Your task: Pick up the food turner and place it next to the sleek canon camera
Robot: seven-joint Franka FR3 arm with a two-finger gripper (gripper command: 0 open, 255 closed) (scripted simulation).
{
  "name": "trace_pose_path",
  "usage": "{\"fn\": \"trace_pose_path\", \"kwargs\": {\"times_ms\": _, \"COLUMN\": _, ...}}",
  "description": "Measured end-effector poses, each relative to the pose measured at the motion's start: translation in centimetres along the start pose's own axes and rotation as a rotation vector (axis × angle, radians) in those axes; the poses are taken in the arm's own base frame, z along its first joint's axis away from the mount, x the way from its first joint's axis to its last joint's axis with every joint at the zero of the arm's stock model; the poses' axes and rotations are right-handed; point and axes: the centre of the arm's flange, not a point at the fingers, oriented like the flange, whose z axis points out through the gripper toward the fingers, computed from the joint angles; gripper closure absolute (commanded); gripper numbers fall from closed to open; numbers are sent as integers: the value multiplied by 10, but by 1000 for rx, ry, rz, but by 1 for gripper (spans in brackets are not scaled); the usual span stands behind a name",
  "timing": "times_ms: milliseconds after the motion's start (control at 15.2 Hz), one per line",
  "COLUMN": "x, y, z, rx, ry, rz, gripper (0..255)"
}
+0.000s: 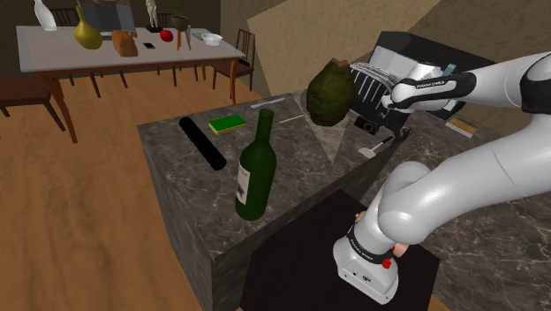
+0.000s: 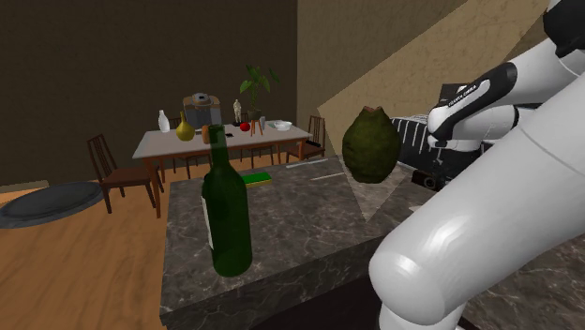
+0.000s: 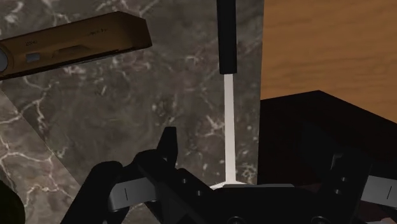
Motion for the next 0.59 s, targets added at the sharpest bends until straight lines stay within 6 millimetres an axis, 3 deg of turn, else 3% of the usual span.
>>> {"fn": "trace_pose_path", "kwargs": {"times_ms": 198, "x": -1, "y": 0, "z": -30, "rx": 0, "ry": 0, "rz": 0, "gripper": 0}}
{"fn": "trace_pose_path", "kwargs": {"times_ms": 594, "x": -1, "y": 0, "z": -35, "rx": 1, "ry": 0, "rz": 0, "gripper": 0}}
